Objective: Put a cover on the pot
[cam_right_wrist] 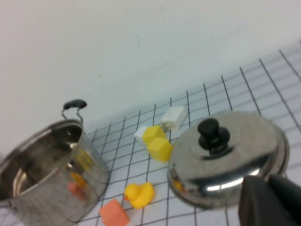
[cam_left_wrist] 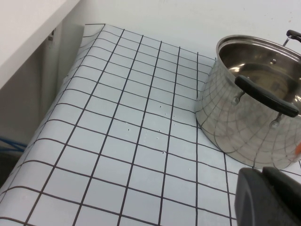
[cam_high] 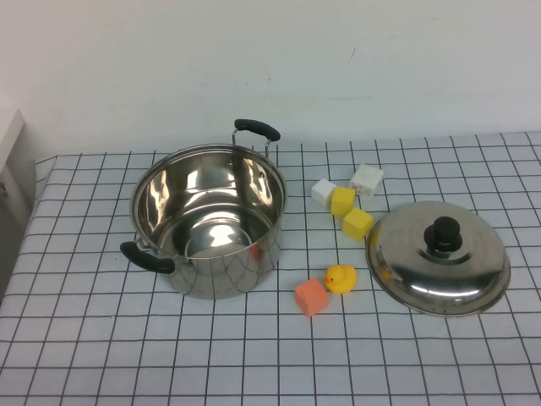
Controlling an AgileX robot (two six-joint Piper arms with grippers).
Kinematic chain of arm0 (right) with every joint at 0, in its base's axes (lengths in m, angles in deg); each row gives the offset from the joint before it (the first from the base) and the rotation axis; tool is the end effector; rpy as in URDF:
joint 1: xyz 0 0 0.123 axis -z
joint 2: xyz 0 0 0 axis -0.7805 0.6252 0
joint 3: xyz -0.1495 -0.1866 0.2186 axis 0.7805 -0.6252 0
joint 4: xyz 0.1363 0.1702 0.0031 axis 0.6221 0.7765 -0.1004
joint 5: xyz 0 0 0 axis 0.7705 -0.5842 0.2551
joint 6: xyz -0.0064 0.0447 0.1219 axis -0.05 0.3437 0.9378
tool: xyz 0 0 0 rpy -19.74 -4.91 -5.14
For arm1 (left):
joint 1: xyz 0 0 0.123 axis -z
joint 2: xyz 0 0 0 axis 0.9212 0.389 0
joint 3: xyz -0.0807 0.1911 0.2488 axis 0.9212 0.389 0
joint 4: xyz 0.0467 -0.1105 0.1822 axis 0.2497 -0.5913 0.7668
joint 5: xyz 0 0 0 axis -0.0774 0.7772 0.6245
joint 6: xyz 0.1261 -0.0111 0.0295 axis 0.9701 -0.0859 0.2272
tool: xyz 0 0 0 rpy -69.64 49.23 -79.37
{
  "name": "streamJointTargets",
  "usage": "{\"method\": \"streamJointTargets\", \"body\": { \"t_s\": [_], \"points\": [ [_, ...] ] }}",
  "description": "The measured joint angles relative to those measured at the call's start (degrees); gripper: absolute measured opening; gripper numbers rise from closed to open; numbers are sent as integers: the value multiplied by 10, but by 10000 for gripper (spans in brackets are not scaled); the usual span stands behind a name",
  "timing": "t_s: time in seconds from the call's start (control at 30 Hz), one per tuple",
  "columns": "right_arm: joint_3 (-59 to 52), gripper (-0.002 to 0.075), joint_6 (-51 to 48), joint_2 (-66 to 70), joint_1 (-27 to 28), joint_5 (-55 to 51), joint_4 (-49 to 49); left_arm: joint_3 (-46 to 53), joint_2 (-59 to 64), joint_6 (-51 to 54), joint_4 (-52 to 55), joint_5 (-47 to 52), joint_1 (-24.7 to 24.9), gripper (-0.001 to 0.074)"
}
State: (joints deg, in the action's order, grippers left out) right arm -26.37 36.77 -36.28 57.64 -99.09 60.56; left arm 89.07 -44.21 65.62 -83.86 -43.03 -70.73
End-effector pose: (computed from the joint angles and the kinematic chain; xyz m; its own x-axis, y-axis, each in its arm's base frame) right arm 0.0209 0.0255 0.1804 -0.1686 0.4213 -0.8911 -0.0348 0.9009 0.4326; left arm 0.0178 -0.0042 0.1702 -0.2152 -0.3567 -0.9091 -0.1032 0.9340 -0.3421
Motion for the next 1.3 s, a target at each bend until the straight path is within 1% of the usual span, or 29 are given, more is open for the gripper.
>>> {"method": "streamJointTargets", "body": {
  "t_s": [0.13, 0.23, 0.33, 0.4, 0.47, 0.5, 0.57, 0.6, 0.67, 0.73, 0.83, 0.93, 1.0, 1.03, 1.07, 1.2, 1.3],
  "points": [
    [48, 29, -177, 0, 0, 0, 66, 0, 0, 0, 0, 0, 0, -2],
    [105, 29, -293, 29, 0, 0, 88, 0, 0, 0, 0, 0, 0, -3],
    [152, 29, -372, 93, 0, -4, 93, 0, 0, 0, 0, 0, 0, -3],
    [172, 29, -400, 138, 0, -1, 98, 0, 0, 0, 0, 0, 0, -3],
    [186, 30, -407, 186, 0, 10, 94, 0, 0, 0, 0, 0, 0, -3],
    [192, 30, -396, 212, 0, 19, 81, 0, 0, 0, 0, 0, 0, -3],
    [201, 33, -342, 255, -2, 39, 26, 0, 0, 0, 0, 0, 0, -3],
    [203, 41, -292, 275, -6, 56, -17, 0, 0, 0, 0, 0, 0, -3],
    [204, 83, -182, 310, -23, 97, -110, 0, 0, 0, 0, 0, 0, -3],
    [199, 172, -55, 345, -52, 159, -218, 0, 0, 0, 0, 0, 0, -3],
    [190, 361, 112, 409, -98, 280, -369, 0, 0, -1, 0, 0, 0, -3],
    [188, 504, 226, 496, -123, 408, -473, 0, 0, -1, 0, 0, 0, -3],
    [188, 542, 265, 560, -127, 486, -505, 0, 0, -1, 0, 0, 0, -3],
    [188, 558, 284, 605, -127, 542, -515, 0, 0, -1, 0, 0, 0, -3],
    [188, 566, 295, 636, -127, 577, -521, 0, 0, -1, 0, 0, 0, -3],
    [191, 577, 320, 790, -127, 741, -529, 0, 0, -1, 0, 0, 0, -3],
    [210, 578, 324, 915, -127, 802, -532, 0, 0, -1, 0, 0, 0, -3]
  ]
}}
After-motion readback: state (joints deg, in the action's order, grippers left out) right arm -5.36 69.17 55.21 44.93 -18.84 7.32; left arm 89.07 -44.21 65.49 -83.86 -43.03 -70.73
